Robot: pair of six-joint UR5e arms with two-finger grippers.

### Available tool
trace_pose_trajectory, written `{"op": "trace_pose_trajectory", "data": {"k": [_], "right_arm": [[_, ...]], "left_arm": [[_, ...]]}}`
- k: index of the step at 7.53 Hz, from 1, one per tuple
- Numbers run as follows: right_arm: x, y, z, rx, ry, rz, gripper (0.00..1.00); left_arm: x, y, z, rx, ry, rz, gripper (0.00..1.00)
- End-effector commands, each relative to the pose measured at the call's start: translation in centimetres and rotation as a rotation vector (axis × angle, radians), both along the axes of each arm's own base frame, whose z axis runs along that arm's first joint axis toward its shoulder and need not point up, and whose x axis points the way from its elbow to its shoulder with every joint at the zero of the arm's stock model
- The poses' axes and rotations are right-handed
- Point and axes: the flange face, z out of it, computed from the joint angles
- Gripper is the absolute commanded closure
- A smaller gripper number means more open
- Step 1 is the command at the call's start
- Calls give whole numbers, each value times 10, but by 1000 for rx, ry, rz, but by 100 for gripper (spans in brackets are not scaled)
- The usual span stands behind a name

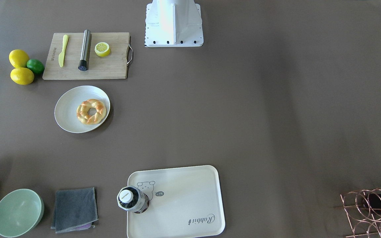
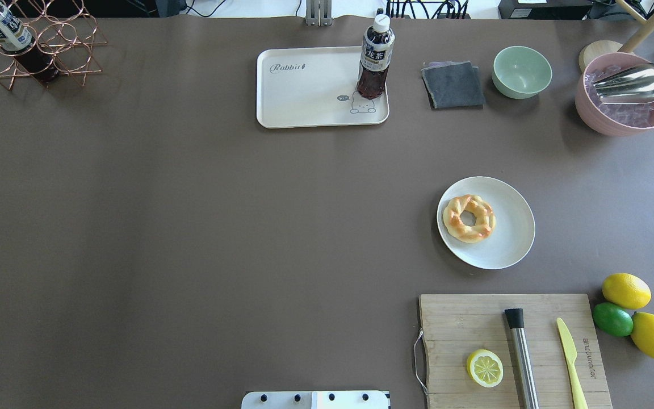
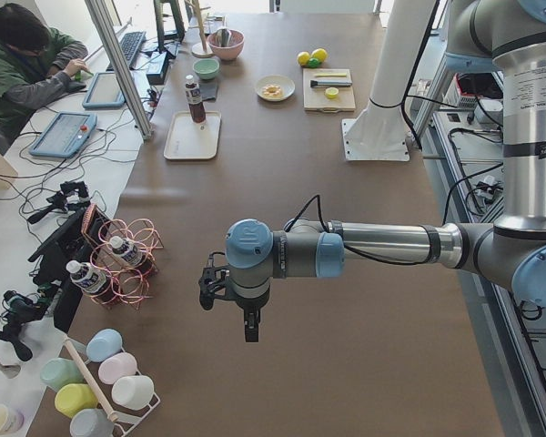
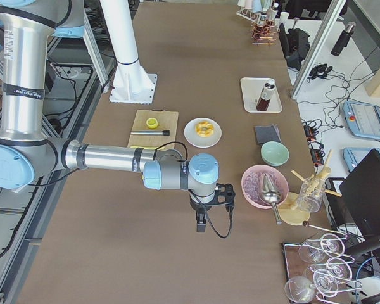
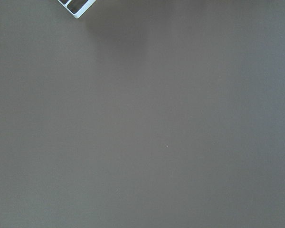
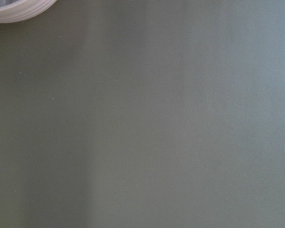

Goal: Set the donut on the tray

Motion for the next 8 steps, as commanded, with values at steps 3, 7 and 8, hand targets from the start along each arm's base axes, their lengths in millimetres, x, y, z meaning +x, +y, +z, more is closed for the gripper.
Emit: {"op": "trace_pose_trajectory", "data": {"k": [3, 7, 8], "right_arm": [[0, 0, -1, 0, 0, 2, 0], [0, 0, -3, 2, -2, 3, 0], [0, 0, -3, 1, -2, 5, 0]], "left_arm": [[1, -6, -14, 25, -3, 1, 1], [2, -13, -11, 97, 6, 5, 1], [2, -12, -4, 104, 5, 14, 1]]}}
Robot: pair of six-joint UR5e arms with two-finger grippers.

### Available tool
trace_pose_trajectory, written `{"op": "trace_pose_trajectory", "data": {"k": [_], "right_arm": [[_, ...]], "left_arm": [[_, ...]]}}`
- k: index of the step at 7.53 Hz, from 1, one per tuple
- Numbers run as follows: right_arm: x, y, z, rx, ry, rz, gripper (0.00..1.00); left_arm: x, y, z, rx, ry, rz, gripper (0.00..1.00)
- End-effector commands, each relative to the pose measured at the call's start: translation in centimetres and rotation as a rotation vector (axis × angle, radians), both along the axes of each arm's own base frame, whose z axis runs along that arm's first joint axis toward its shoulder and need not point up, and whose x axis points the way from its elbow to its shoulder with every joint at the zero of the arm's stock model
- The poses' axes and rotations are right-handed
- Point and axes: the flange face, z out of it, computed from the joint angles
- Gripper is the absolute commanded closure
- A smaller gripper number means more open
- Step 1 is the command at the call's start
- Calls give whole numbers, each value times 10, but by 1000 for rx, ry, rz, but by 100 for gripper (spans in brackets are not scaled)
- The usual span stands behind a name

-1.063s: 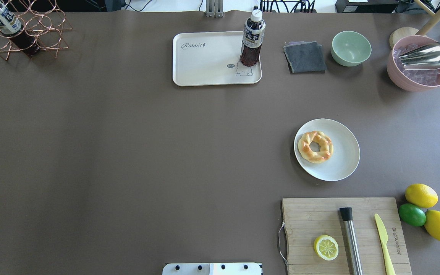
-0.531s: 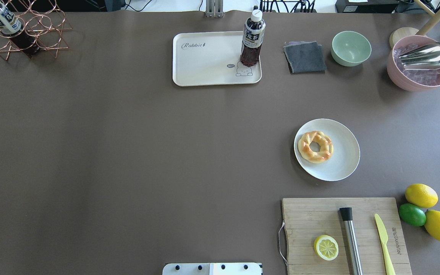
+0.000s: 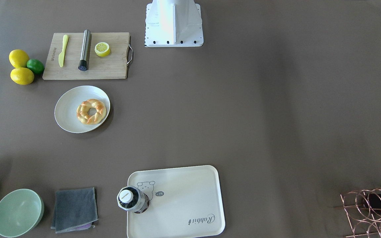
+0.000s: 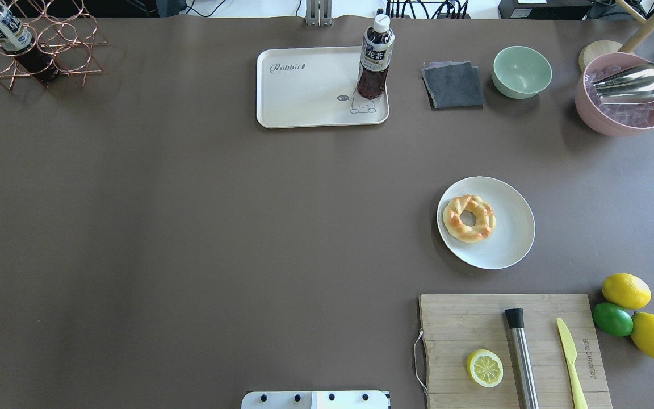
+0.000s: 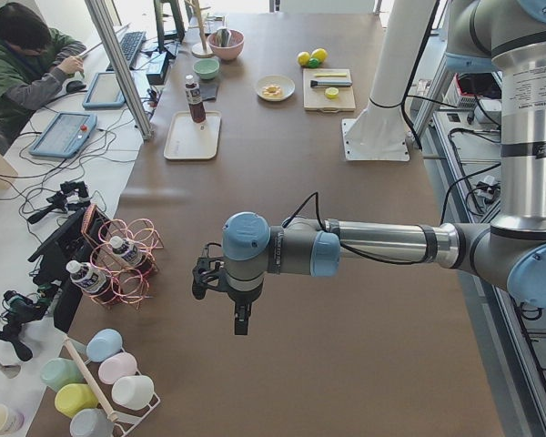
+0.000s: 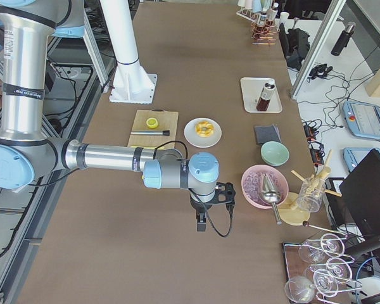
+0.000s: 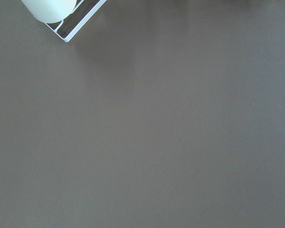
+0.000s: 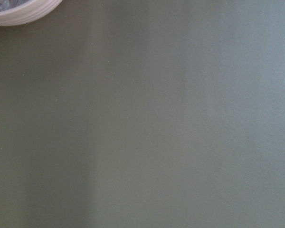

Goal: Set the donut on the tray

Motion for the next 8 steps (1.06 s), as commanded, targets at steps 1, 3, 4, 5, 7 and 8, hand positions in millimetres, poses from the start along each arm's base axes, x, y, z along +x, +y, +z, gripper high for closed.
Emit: {"op": "trace_pose_trajectory", "data": {"k": [1, 3, 4, 5, 7, 8], "right_arm": [[0, -1, -3, 6, 0, 1, 0], [-3, -12, -45, 83, -44, 1, 0], [-4, -12, -58, 113, -55, -6, 0], [-5, -11, -65, 121, -63, -3, 0], [-19, -15, -79, 138, -129, -31, 0], [-44, -18, -83, 159, -134, -71, 0]], "left_arm": [[0, -2, 3, 60, -2, 12, 1], [-1, -8, -14, 146, -3, 3, 1], [3, -12, -22, 184, 55, 13, 1], [6, -13, -27, 217, 96, 25, 1], [7, -13, -33, 256, 96, 30, 0], [10, -14, -35, 268, 97, 40, 0]]}}
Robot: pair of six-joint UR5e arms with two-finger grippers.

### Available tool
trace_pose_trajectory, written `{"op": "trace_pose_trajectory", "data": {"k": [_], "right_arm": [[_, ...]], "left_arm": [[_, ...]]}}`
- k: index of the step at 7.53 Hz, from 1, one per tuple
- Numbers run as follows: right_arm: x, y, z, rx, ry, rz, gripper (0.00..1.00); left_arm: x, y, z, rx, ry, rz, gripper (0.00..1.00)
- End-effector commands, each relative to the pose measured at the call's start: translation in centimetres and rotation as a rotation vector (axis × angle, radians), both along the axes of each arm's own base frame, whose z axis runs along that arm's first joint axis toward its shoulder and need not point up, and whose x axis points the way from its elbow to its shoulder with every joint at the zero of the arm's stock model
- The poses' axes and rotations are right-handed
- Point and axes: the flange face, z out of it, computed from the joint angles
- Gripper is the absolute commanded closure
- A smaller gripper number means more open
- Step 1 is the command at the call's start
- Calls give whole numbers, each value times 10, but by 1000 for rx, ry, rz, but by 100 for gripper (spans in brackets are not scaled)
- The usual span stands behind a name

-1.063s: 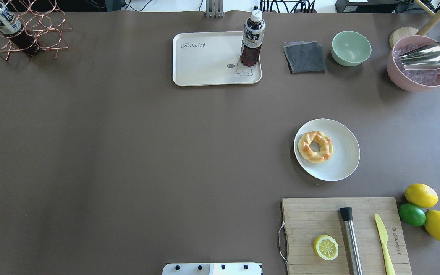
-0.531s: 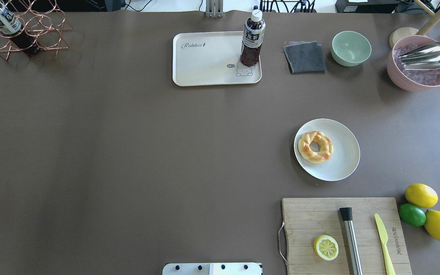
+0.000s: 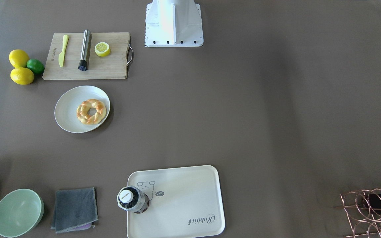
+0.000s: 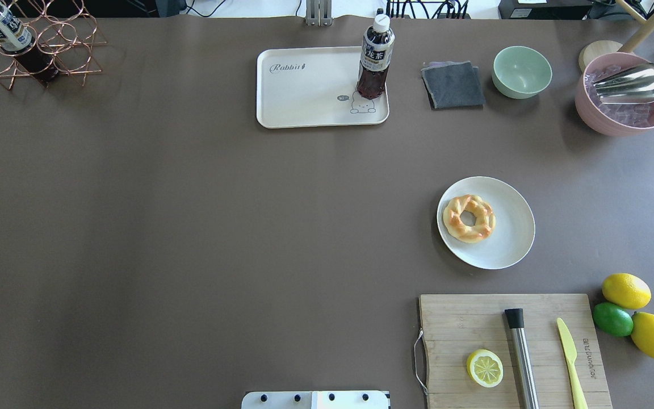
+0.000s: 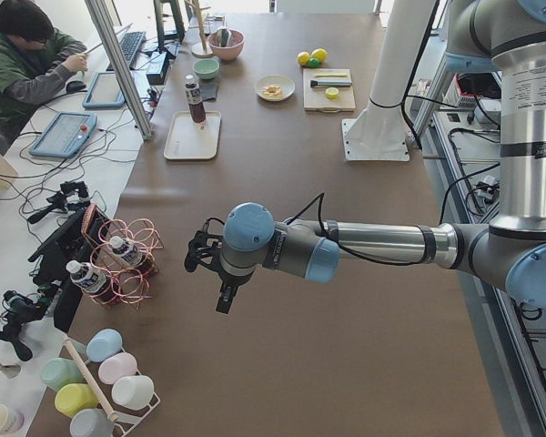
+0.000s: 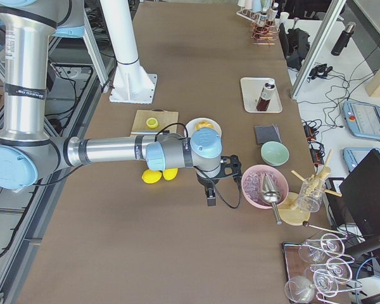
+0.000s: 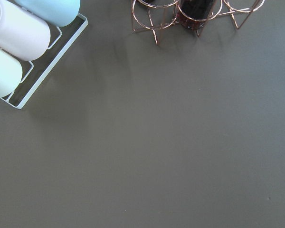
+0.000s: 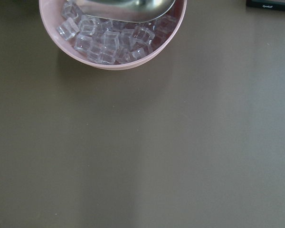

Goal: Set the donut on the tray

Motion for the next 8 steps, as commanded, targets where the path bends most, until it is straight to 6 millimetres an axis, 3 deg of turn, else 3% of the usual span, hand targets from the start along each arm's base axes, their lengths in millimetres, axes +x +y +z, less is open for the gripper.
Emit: {"op": "trace_pose_trajectory", "data": {"k": [1, 3, 5, 6, 7, 8], "right_arm": [[-60, -8, -18, 7, -44, -31, 0], [-147, -6, -41, -32, -112, 50, 0], [-246, 1, -57, -84, -108, 154, 1], [-286, 7, -69, -99, -117, 152, 2], [-314, 14, -74, -107, -109, 149, 2], [-335, 21, -61, -96, -69, 142, 8]], "left_arm": [[14, -2, -9, 35, 53, 36, 0], [34, -8, -20, 39, 114, 82, 0], [39, -9, -29, 55, 130, 53, 0], [40, -8, -31, 57, 134, 48, 0], [40, -8, -30, 58, 133, 46, 0], [40, -9, -32, 61, 133, 46, 0]]}}
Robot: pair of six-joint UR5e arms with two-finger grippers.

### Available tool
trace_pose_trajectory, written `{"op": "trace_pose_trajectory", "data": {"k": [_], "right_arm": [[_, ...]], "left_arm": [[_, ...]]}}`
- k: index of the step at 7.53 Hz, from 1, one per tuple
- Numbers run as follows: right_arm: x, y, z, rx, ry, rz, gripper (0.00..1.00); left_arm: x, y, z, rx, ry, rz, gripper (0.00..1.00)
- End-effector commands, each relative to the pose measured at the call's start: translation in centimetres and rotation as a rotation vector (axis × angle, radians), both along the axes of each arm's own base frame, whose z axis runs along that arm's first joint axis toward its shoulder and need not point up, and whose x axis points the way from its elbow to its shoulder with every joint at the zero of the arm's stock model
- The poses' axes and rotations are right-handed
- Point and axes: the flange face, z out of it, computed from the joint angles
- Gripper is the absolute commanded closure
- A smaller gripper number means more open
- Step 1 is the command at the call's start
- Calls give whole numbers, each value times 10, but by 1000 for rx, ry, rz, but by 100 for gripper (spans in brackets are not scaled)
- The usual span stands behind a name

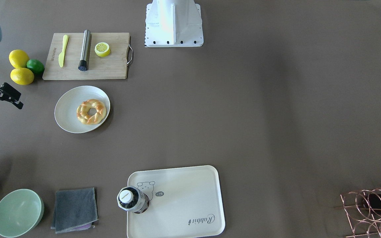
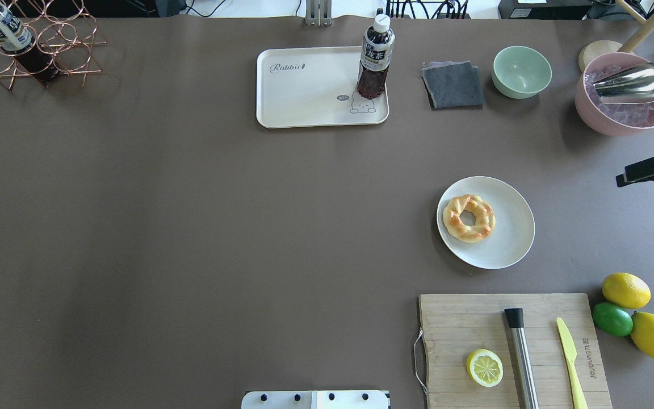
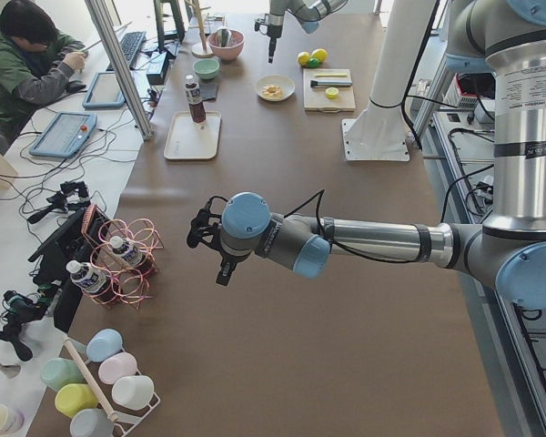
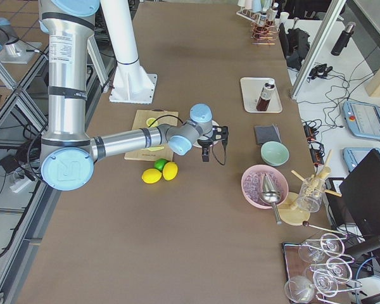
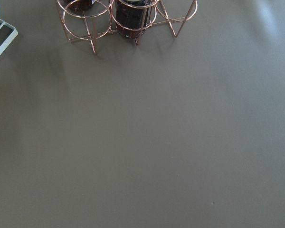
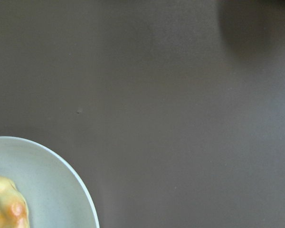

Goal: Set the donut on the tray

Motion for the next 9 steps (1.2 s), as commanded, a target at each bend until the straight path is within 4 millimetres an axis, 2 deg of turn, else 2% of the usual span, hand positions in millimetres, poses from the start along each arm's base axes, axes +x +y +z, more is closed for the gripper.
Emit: {"op": "trace_pose_trajectory", "data": {"k": [1, 2, 3, 5, 6, 9], "right_arm": [[-63, 16, -9, -33, 8, 21, 15], [-86, 12, -30, -54, -27, 42, 19], [-90, 14, -33, -47, -29, 40, 26], [-91, 19, -30, -51, -25, 32, 39], [-90, 19, -27, -52, -21, 32, 43], [-83, 24, -16, -59, -3, 28, 44]], "left_arm": [[0, -1, -3, 6, 2, -3, 0], [0, -1, -3, 7, 2, -3, 0], [0, -2, -4, 9, 2, -3, 0], [1, -4, -7, 15, 2, -1, 0], [1, -4, -7, 15, 2, -1, 0], [1, -5, -8, 17, 2, -2, 0]]}}
